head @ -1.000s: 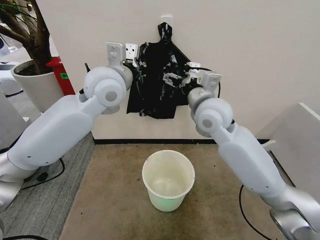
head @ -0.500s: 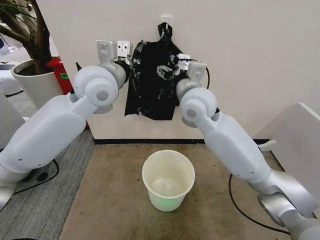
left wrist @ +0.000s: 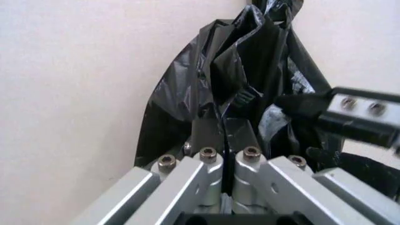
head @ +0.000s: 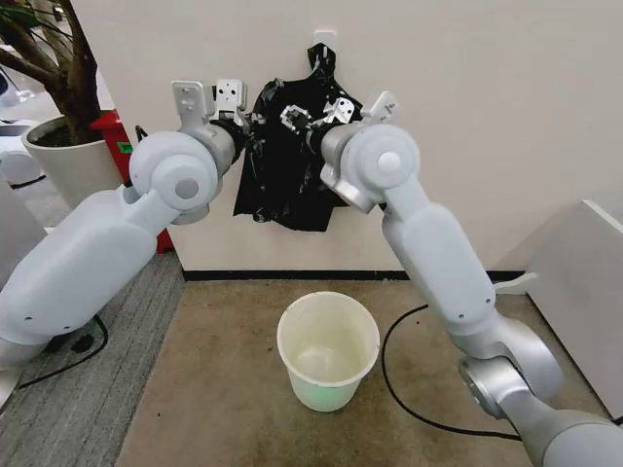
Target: Place the garbage bag over the trash bin.
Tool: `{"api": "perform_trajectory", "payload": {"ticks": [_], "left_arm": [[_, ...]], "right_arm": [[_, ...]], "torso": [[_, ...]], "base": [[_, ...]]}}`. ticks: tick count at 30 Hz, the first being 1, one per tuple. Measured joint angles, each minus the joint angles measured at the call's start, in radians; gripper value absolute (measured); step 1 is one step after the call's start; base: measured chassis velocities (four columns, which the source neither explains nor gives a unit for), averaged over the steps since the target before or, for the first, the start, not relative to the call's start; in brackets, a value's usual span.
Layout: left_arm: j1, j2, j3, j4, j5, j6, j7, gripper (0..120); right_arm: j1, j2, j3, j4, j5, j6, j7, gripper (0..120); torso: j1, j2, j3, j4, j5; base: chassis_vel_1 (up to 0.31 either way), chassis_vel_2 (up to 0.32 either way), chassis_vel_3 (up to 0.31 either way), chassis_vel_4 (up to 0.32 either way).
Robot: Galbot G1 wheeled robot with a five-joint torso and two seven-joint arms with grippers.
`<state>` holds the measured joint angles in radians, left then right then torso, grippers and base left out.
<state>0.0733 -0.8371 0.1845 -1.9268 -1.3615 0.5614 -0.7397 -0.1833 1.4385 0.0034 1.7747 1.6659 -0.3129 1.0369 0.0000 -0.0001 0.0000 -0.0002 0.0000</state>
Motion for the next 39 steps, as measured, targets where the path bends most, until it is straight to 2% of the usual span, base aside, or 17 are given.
{"api": "perform_trajectory", "payload": {"ticks": [5, 9, 14, 22, 29, 39], "left_arm": [[0.014, 0.006, -0.005, -0.003, 0.003, -0.002, 0.012, 0], [0.016, 0.008, -0.006, -0.003, 0.003, -0.003, 0.016, 0], [0.016, 0.008, -0.006, -0.003, 0.003, -0.003, 0.019, 0], [0.015, 0.011, -0.006, -0.008, 0.004, -0.003, 0.02, 0], [0.016, 0.011, -0.006, -0.01, 0.004, -0.003, 0.022, 0], [0.012, 0.006, -0.005, -0.007, 0.004, -0.003, 0.024, 0]], "right_arm": [[0.003, 0.017, 0.025, -0.031, 0.023, 0.023, 0.004, 84], [0.013, 0.045, 0.043, -0.057, 0.047, 0.043, 0.023, 89], [0.028, 0.077, 0.065, -0.089, 0.074, 0.062, 0.049, 88], [0.037, 0.097, 0.093, -0.157, 0.053, 0.066, 0.049, 80], [0.037, 0.105, 0.112, -0.192, 0.045, 0.068, 0.045, 82], [0.048, 0.135, 0.13, -0.267, 0.0, 0.077, 0.031, 79]], "torso": [[0.0, 0.0, 0.0, 0.0001, 0.0], [0.0, 0.0, 0.0, 0.0002, 0.0], [0.0, 0.0, 0.0, 0.0002, -0.0001], [0.0, 0.0, 0.0, 0.0002, 0.0], [0.0, 0.0, 0.0, 0.0002, 0.0], [0.0, 0.0, 0.0, 0.0002, 0.0]], "base": [[0.0, 0.0, 0.0, 0.0], [0.0, 0.0, 0.0, 0.0], [0.0, 0.0, 0.0, 0.0], [0.0, 0.0, 0.0, 0.0], [0.0, 0.0, 0.0, 0.0], [0.0, 0.0, 0.0, 0.0]]}}
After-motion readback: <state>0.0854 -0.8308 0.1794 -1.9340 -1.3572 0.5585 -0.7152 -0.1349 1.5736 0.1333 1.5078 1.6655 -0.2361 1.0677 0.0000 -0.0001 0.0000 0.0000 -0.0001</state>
